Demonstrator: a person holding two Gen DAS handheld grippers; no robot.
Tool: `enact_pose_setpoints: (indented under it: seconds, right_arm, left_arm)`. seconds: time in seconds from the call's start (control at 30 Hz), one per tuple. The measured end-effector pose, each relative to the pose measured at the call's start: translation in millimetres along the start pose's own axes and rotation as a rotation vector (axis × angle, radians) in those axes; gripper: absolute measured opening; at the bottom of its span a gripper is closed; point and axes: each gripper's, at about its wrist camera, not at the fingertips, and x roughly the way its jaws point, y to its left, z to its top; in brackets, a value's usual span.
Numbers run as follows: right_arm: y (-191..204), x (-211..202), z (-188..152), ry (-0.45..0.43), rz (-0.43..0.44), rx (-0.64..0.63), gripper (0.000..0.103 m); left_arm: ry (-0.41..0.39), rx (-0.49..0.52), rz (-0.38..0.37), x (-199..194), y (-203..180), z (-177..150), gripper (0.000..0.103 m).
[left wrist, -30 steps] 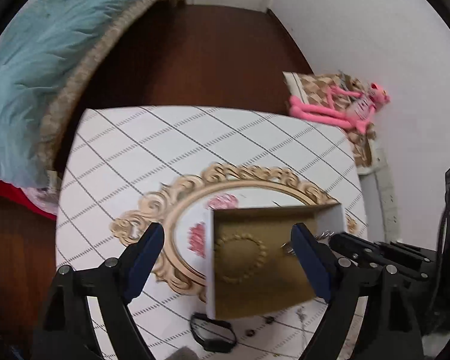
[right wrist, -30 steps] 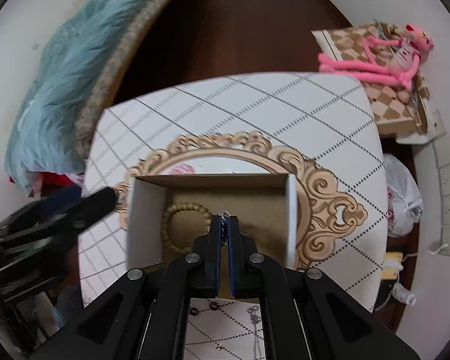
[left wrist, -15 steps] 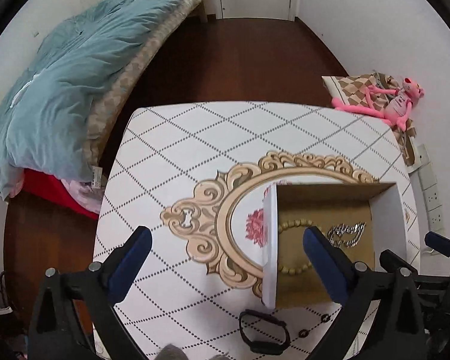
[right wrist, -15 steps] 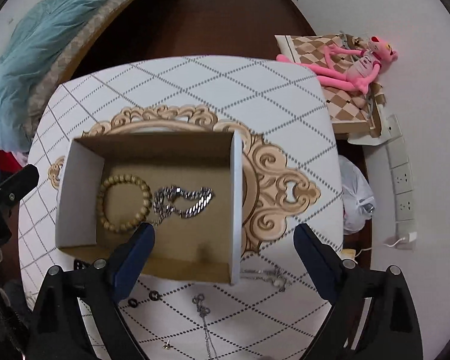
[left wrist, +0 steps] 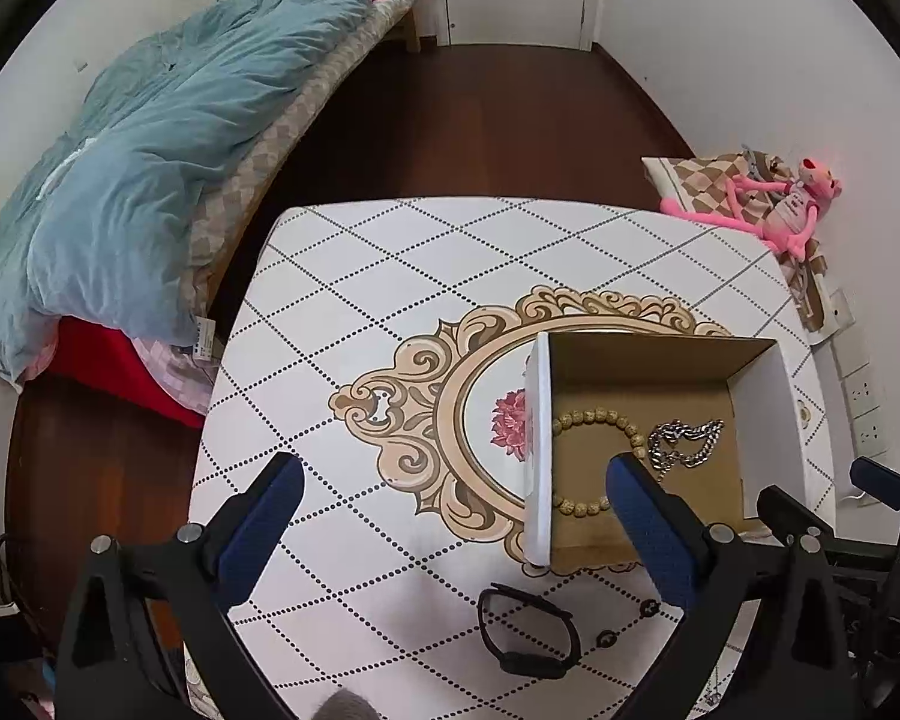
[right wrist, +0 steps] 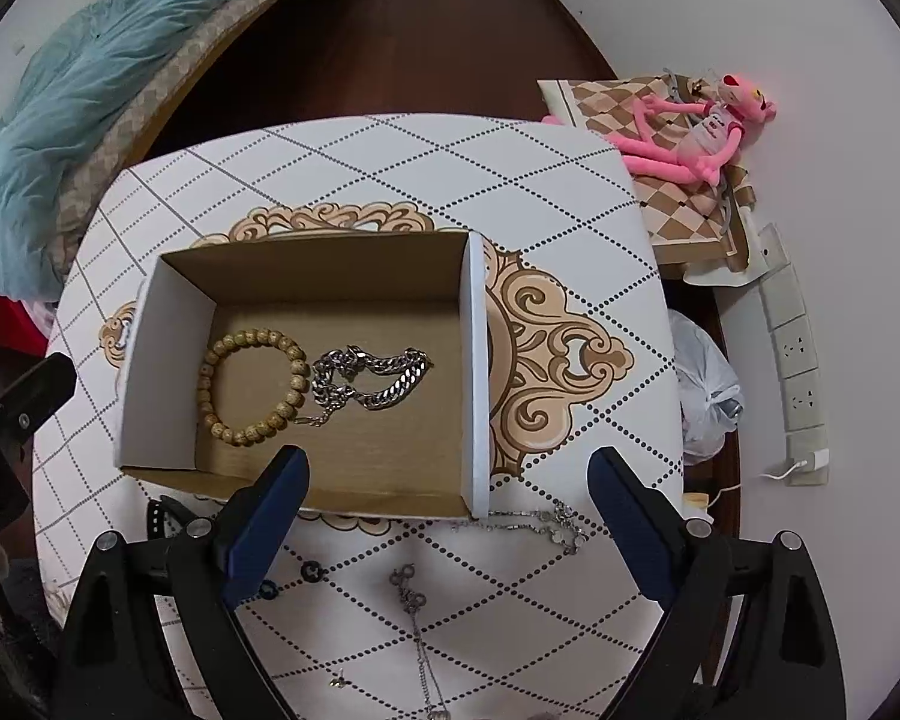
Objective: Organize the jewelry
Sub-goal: 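Lower the right gripper onto the silver chain necklace and grasp it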
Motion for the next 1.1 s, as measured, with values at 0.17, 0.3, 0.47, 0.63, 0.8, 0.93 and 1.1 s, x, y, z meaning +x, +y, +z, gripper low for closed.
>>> enact_pose_setpoints:
  seconds: [0.17,0.3,0.47,0.63,0.8,0.93,1.1]
  right_arm:
    - [1,-23,-3,-0.047,0.006,0.005,0.095]
    - [0,-43,-8,-0.088,0.002,0.006,0.095]
    - [-1,-71,-21,-0.139,-0.007,0.006,0.095]
    - [-2,-97,-34,-0.180,0.013,0.020,0.095]
    - [-8,-105,-55,-0.171,0.044,0.043,0.095]
    - [-14,-83,-87,-0.114,0.042,0.063,0.095]
    - [-26,-25,-145,0.026,0.056,0.124,0.095]
  left_arm:
    - [-0.026,-0.003,-0.008,-19,0,-2,0.103]
    - [-0.055,-0.001,-0.007,-38,0,-6,0.103]
    - [-0.099,0.013,-0.002,-65,-1,-14,0.103]
    - [-0.121,0.010,-0.019,-85,1,-22,0.103]
    - [-0.119,-0.018,-0.016,-95,9,-42,0.103]
    - [-0.070,-0.039,0.014,-80,16,-71,0.103]
    - [0.046,-0.033,0.053,-43,18,-114,0.103]
